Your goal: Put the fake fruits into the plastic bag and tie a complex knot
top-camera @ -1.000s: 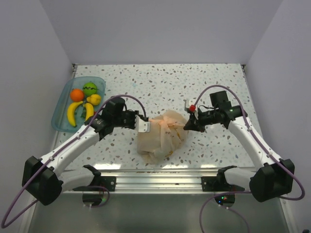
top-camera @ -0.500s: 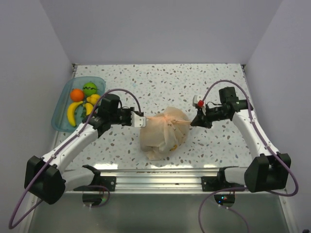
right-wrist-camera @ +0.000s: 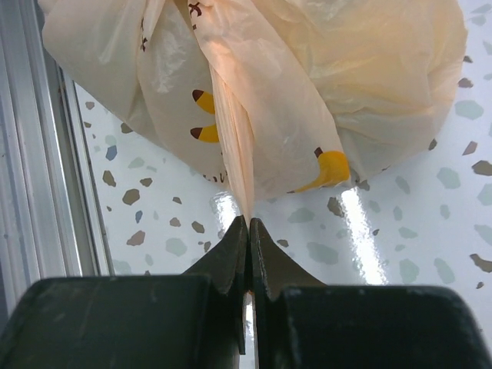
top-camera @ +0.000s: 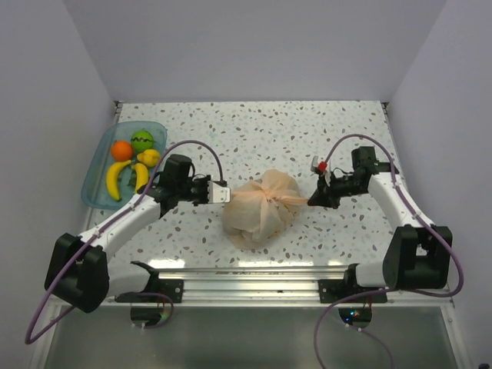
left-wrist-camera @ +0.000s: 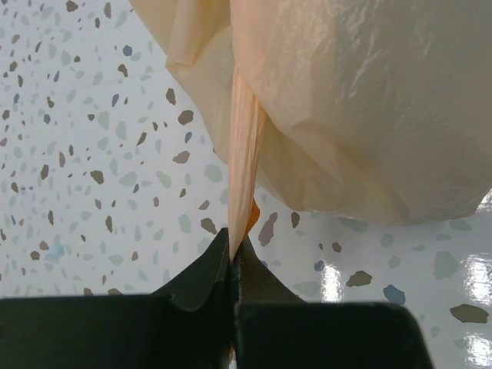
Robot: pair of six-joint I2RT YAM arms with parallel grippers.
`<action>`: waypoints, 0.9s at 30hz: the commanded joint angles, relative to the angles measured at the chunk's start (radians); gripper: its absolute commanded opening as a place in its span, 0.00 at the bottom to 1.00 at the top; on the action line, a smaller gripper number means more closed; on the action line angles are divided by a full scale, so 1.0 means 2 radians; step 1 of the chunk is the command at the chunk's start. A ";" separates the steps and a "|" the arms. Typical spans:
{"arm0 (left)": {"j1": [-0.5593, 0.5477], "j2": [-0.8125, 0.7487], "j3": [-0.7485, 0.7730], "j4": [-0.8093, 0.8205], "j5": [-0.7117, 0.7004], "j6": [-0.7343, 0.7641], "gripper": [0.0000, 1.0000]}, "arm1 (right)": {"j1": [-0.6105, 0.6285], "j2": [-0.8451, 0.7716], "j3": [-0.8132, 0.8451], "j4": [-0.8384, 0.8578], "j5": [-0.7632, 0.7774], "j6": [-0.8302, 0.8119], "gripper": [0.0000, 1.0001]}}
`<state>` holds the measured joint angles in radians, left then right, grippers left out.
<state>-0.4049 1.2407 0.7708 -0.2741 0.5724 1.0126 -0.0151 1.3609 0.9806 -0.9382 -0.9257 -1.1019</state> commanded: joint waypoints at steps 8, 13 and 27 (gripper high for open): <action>0.039 0.000 0.052 -0.088 -0.049 -0.097 0.00 | -0.015 -0.026 0.006 -0.008 0.136 0.075 0.00; -0.008 -0.002 0.086 -0.098 -0.025 -0.170 0.13 | 0.042 -0.042 0.026 -0.006 0.135 0.147 0.34; -0.060 0.018 0.116 -0.111 -0.090 -0.164 0.77 | 0.119 -0.028 0.044 -0.015 0.198 0.164 0.85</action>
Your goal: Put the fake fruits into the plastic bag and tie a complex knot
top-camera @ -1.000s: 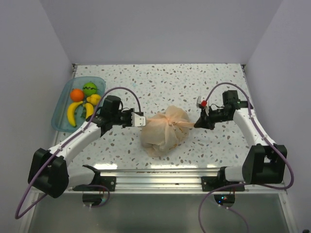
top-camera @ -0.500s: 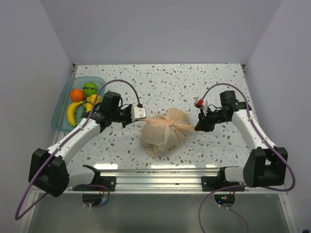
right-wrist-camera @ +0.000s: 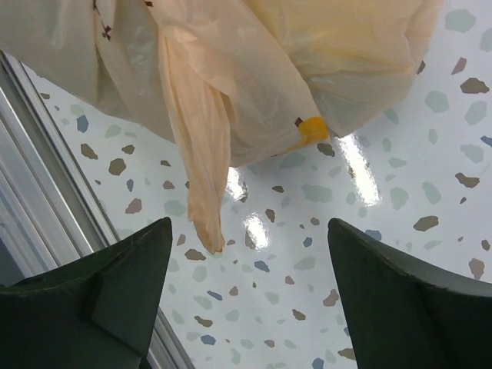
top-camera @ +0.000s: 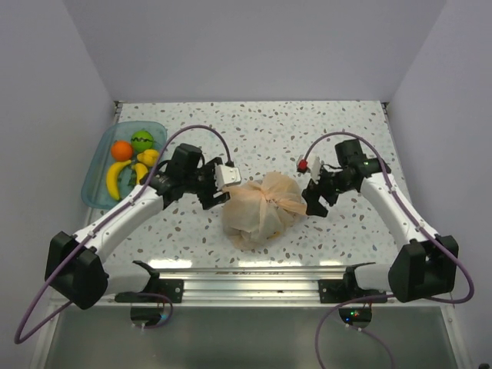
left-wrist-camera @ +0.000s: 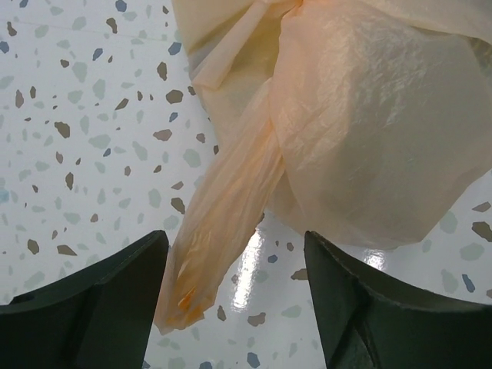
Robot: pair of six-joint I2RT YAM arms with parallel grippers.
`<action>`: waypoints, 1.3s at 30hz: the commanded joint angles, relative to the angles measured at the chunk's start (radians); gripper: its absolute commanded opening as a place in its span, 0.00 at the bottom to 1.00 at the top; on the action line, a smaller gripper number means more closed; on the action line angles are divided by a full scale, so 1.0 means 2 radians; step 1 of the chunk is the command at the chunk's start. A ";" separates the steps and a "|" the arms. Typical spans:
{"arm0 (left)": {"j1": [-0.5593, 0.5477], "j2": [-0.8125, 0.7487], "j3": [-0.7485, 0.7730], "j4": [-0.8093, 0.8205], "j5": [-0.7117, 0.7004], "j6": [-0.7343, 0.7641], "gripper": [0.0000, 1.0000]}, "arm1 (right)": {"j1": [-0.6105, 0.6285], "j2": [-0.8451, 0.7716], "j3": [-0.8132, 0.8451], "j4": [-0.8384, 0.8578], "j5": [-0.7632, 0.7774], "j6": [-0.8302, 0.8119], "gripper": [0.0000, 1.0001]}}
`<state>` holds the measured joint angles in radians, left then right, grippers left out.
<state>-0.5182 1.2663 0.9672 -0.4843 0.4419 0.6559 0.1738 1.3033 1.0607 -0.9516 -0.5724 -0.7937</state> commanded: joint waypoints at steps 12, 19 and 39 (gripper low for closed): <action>-0.009 0.013 -0.026 0.082 -0.014 0.081 1.00 | 0.065 0.059 -0.025 0.065 0.057 0.026 0.68; -0.009 0.040 -0.023 0.085 0.009 0.097 1.00 | 0.066 0.057 -0.026 0.078 0.048 0.043 0.24; 0.061 -0.001 -0.049 0.120 -0.072 -0.092 0.00 | 0.043 -0.056 -0.060 0.153 0.161 0.159 0.00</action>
<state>-0.4976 1.3155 0.8604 -0.2611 0.4053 0.5743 0.3061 1.2514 0.9405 -0.6796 -0.3851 -0.5385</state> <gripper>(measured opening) 0.026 0.015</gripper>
